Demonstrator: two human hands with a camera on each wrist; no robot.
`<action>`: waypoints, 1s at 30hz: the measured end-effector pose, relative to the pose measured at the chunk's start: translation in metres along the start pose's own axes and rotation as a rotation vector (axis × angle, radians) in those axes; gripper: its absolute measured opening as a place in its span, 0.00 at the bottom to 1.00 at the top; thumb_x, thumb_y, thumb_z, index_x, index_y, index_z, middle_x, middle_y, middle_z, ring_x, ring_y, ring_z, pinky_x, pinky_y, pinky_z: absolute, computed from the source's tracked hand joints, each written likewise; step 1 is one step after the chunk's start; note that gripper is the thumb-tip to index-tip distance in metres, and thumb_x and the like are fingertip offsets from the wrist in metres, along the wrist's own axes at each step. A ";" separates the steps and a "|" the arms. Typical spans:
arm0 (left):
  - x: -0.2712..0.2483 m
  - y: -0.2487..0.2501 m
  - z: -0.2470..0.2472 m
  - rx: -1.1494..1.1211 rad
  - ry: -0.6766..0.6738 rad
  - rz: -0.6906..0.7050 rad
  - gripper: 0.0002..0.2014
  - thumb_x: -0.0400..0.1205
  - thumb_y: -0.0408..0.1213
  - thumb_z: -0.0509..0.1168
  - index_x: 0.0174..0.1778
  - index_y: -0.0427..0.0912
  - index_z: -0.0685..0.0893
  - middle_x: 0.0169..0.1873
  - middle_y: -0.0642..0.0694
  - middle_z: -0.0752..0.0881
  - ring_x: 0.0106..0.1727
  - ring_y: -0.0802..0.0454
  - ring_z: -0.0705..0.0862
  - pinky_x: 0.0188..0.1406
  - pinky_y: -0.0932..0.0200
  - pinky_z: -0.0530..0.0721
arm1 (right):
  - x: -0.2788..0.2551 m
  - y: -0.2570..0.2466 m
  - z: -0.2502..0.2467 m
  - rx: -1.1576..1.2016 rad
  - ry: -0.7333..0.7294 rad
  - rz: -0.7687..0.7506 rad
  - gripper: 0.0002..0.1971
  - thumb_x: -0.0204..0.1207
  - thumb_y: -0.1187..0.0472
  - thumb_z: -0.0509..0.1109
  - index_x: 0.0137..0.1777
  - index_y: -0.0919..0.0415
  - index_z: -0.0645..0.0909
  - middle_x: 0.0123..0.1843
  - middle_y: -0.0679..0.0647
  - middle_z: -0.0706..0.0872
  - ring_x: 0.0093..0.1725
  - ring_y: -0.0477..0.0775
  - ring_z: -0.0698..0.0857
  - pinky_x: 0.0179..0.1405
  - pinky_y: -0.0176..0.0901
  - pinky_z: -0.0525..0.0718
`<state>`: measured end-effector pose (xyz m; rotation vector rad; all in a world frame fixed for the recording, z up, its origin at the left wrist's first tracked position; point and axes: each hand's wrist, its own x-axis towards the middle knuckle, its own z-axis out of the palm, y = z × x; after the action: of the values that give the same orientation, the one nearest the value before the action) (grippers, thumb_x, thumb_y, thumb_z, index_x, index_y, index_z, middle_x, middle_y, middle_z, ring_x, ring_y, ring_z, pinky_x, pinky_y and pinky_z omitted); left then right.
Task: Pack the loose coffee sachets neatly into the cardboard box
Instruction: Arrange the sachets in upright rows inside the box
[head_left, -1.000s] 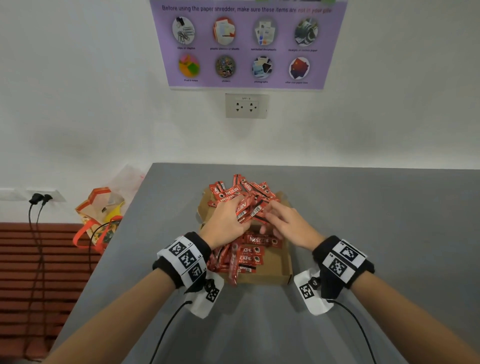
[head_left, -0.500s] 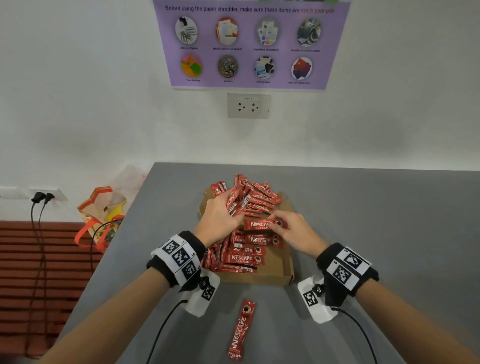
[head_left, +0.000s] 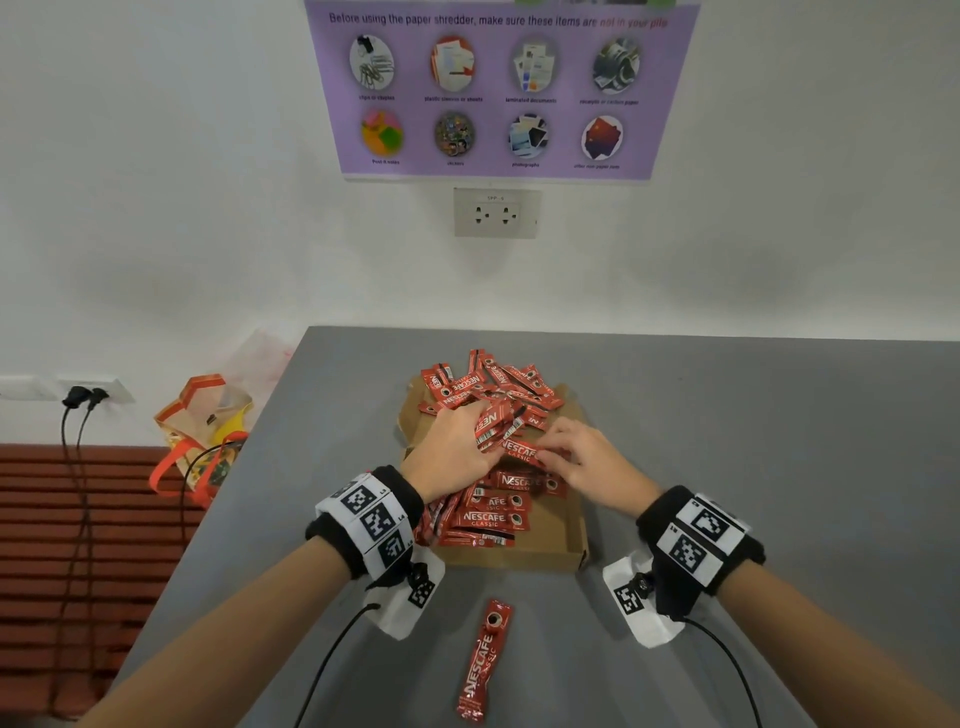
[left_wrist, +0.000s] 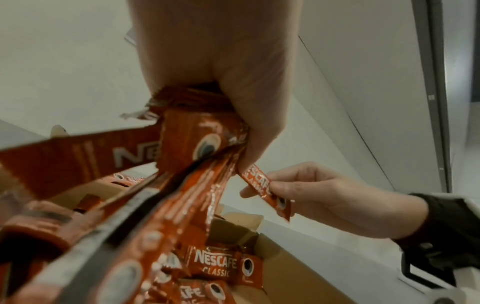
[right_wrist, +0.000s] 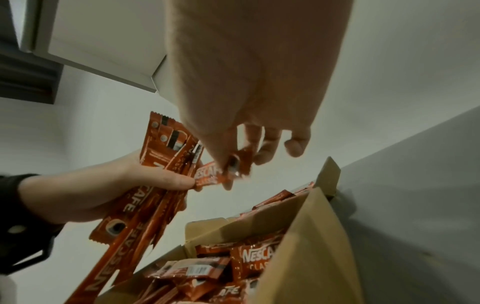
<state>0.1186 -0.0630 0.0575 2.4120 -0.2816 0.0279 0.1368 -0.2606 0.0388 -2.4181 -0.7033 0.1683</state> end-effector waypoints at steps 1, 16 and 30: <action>-0.002 0.003 -0.001 -0.004 0.025 0.004 0.25 0.77 0.40 0.71 0.69 0.37 0.75 0.58 0.46 0.85 0.54 0.52 0.84 0.54 0.60 0.83 | -0.001 0.001 0.001 -0.036 -0.009 0.017 0.10 0.80 0.59 0.66 0.56 0.59 0.86 0.47 0.45 0.77 0.46 0.39 0.73 0.47 0.30 0.71; -0.016 0.008 0.020 0.534 -0.674 0.129 0.17 0.74 0.29 0.65 0.60 0.37 0.78 0.50 0.40 0.85 0.49 0.43 0.84 0.46 0.51 0.85 | -0.002 0.004 0.022 -0.135 0.064 0.227 0.05 0.73 0.59 0.74 0.47 0.56 0.88 0.47 0.50 0.90 0.46 0.45 0.86 0.53 0.41 0.84; -0.019 0.006 0.024 0.552 -0.691 0.161 0.20 0.75 0.28 0.64 0.64 0.37 0.77 0.51 0.40 0.85 0.49 0.43 0.84 0.47 0.49 0.86 | -0.001 0.003 0.031 -0.258 0.050 0.202 0.02 0.73 0.60 0.74 0.44 0.57 0.87 0.46 0.50 0.88 0.45 0.47 0.85 0.48 0.40 0.85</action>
<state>0.0973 -0.0788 0.0413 2.8581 -0.8758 -0.7555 0.1291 -0.2471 0.0120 -2.7298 -0.4809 0.1024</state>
